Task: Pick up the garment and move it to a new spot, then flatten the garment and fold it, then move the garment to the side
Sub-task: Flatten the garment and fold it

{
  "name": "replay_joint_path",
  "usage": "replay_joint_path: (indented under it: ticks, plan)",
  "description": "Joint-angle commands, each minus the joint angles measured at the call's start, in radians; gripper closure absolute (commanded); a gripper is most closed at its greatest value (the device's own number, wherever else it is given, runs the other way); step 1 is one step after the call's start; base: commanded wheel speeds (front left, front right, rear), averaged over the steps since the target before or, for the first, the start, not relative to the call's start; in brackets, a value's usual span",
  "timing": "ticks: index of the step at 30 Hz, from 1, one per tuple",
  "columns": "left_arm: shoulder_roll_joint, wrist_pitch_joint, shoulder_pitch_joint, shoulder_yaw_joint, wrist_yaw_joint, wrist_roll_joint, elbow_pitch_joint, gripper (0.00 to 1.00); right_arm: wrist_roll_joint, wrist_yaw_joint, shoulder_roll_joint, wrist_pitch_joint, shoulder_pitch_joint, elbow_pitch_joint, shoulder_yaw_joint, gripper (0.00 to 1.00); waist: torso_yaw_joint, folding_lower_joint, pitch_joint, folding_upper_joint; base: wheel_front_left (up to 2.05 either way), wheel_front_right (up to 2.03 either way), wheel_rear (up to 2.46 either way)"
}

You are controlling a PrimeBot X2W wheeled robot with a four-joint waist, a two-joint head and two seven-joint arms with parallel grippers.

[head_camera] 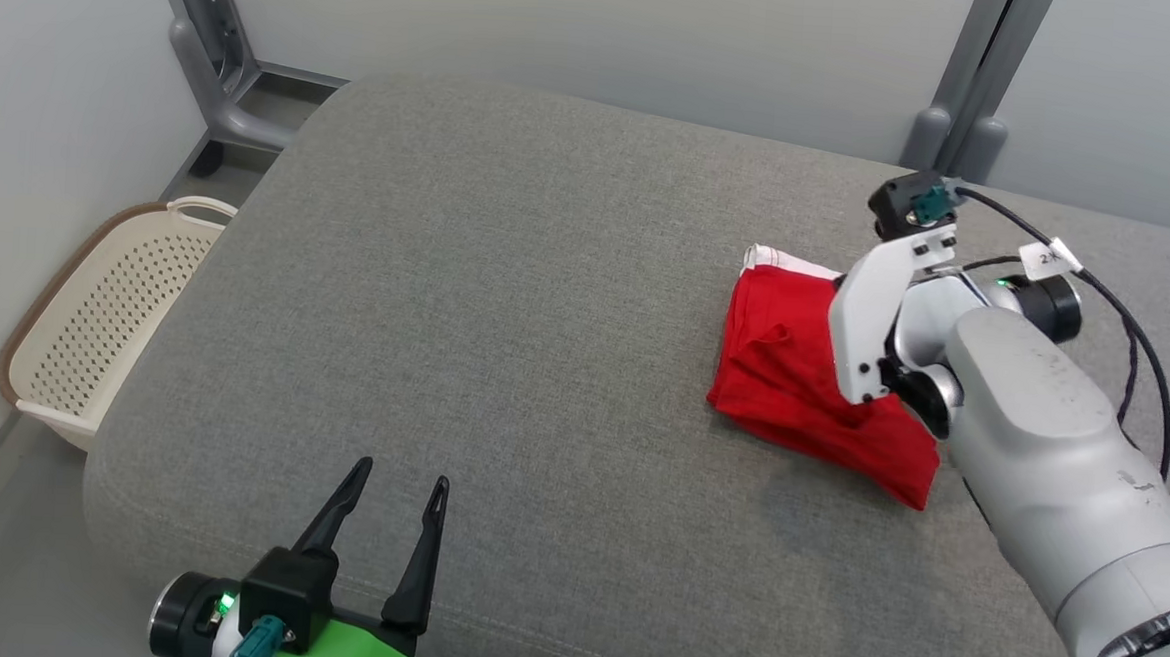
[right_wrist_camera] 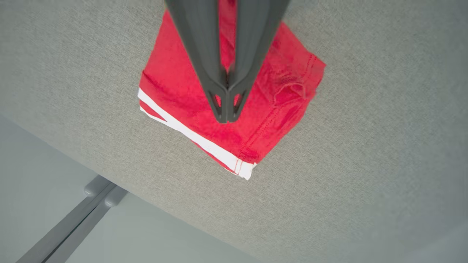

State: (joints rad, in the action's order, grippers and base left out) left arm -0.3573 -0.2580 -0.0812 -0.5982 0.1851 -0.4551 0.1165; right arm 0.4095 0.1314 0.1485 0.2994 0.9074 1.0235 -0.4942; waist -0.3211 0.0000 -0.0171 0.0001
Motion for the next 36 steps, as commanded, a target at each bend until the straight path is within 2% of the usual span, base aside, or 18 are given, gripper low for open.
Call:
replay_joint_path:
  ticks: [1,13,18,26,36]
  plan:
    - [-0.001,-0.008,0.005,-0.002,0.006,0.003,-0.004,0.00,-0.038,-0.002,0.015,-0.032,-0.007,0.034,0.008,1.00,-0.004,0.0000,-0.006,-0.0001,0.00,0.00,0.00]
    - [0.008,-0.009,-0.014,-0.005,-0.009,0.007,0.002,0.00,-0.123,-0.002,0.026,-0.149,-0.050,0.176,0.021,1.00,-0.027,0.0000,-0.037,-0.0001,0.00,0.00,0.00]
    - [0.009,-0.009,-0.014,-0.007,-0.008,0.007,0.005,0.00,-0.090,-0.002,-0.027,-0.111,-0.071,0.201,0.007,1.00,-0.035,0.0000,-0.036,-0.0001,0.00,0.00,0.00]
    - [-0.001,-0.007,0.003,-0.007,-0.002,0.000,0.006,0.00,0.035,-0.002,-0.058,0.015,-0.111,0.100,-0.122,1.00,-0.028,0.0000,-0.019,-0.0001,0.00,0.00,0.00]
    - [-0.002,-0.006,-0.001,-0.008,0.004,-0.009,0.006,0.00,0.185,-0.002,-0.038,0.054,-0.120,-0.052,-0.257,1.00,-0.008,0.0000,-0.010,-0.0001,0.00,0.00,0.00]
